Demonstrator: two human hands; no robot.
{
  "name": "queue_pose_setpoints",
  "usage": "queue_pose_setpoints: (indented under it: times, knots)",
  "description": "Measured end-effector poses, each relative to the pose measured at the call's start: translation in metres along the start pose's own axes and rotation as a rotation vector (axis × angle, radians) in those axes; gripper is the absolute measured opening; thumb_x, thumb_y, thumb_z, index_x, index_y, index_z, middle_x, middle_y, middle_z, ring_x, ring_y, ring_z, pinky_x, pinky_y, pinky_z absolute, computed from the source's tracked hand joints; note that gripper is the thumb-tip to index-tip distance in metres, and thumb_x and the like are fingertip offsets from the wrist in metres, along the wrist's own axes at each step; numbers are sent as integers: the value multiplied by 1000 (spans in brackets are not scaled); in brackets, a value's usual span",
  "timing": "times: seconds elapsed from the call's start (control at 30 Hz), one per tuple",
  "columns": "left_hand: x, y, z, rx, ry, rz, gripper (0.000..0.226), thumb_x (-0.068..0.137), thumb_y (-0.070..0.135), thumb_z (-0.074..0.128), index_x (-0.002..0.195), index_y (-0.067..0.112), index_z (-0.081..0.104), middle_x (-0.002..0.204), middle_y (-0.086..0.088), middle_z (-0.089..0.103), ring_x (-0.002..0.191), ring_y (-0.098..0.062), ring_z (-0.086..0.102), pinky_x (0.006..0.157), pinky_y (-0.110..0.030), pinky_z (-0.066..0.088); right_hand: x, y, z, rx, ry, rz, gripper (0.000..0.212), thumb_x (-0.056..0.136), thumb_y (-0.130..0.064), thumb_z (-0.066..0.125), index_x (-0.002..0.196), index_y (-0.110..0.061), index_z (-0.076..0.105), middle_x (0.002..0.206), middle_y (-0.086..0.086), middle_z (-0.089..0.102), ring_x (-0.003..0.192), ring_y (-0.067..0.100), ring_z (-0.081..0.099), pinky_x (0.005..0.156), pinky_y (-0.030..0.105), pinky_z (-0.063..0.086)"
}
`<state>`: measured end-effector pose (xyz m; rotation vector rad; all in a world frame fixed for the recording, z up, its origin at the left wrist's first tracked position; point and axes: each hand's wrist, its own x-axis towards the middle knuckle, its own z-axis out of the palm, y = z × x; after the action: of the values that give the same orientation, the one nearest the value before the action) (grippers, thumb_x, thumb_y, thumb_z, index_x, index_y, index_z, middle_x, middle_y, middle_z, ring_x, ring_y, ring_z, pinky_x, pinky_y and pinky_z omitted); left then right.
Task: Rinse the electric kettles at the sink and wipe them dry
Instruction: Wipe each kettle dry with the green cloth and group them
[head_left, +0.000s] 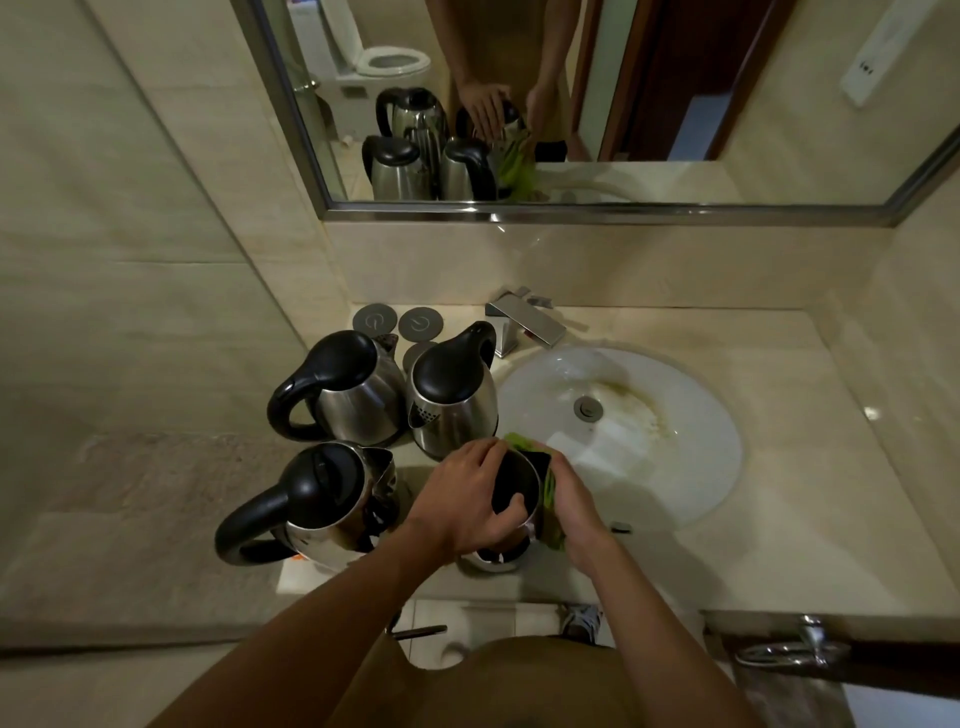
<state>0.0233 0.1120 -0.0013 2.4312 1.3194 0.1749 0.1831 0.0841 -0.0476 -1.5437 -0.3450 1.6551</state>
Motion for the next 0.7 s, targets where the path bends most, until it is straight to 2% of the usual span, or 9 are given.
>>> queue_pose_setpoints:
  times: [0.07, 0.17, 0.23, 0.27, 0.33, 0.4, 0.47, 0.53, 0.7]
  knots:
    - [0, -1, 2, 7, 4, 4, 75, 87, 57, 40, 145, 9, 39, 146, -13, 47, 133, -23, 44, 110, -33, 37, -1, -3, 1, 5, 10, -17, 38, 102, -46, 41, 115, -23, 68, 99, 10, 75, 88, 24, 70, 62, 29, 53]
    - [0, -1, 3, 6, -5, 4, 77, 88, 58, 41, 147, 10, 37, 149, -12, 44, 136, -23, 40, 112, -34, 36, 1, 9, -2, -10, 16, 70, 49, 102, -51, 40, 115, -15, 69, 90, 9, 75, 83, 23, 70, 64, 30, 57]
    - [-1, -2, 1, 14, -20, 20, 78, 88, 57, 42, 149, 9, 35, 151, -13, 41, 139, -24, 38, 114, -34, 33, -5, 19, -1, 12, 29, 134, 59, 99, -57, 41, 117, -9, 70, 100, 16, 75, 96, 31, 69, 86, 44, 58]
    - [-1, -2, 0, 22, -23, 33, 78, 88, 56, 43, 149, 8, 34, 151, -13, 41, 139, -24, 38, 114, -34, 32, -3, 26, -3, 48, 58, 157, 67, 96, -62, 44, 119, -4, 69, 105, 20, 72, 99, 34, 67, 95, 50, 53]
    - [0, -2, -1, 37, -21, 57, 77, 88, 54, 45, 149, 7, 35, 150, -14, 42, 138, -25, 39, 113, -32, 31, 7, 38, -5, 102, 94, 183, 80, 86, -68, 52, 127, 0, 62, 110, 22, 67, 102, 37, 64, 101, 57, 47]
    - [0, -2, -2, 40, -18, 60, 77, 88, 53, 45, 149, 7, 36, 150, -15, 43, 138, -25, 39, 113, -31, 30, 3, 36, 0, 114, 113, 169, 69, 90, -63, 49, 123, -6, 67, 109, 18, 72, 102, 36, 68, 96, 56, 53]
    - [0, 0, -3, 28, -10, 53, 76, 88, 53, 46, 148, 7, 36, 150, -14, 42, 138, -25, 39, 113, -32, 31, -11, 24, 7, 77, 98, 110, 53, 98, -56, 41, 113, -15, 72, 101, 14, 76, 99, 33, 70, 85, 46, 59]
    - [0, 1, -3, 25, 4, 53, 74, 89, 51, 50, 148, 7, 38, 149, -14, 44, 137, -25, 41, 112, -32, 32, -18, 15, 9, 66, 67, 23, 47, 103, -50, 36, 112, -21, 71, 99, 9, 76, 98, 27, 70, 78, 37, 58]
    - [0, 0, -1, 42, 23, 61, 72, 88, 51, 50, 144, 7, 42, 144, -14, 49, 132, -26, 46, 109, -33, 36, -15, 16, 9, 52, 37, -175, 31, 109, -33, 26, 129, -35, 51, 123, 4, 63, 112, 20, 61, 86, 36, 55]
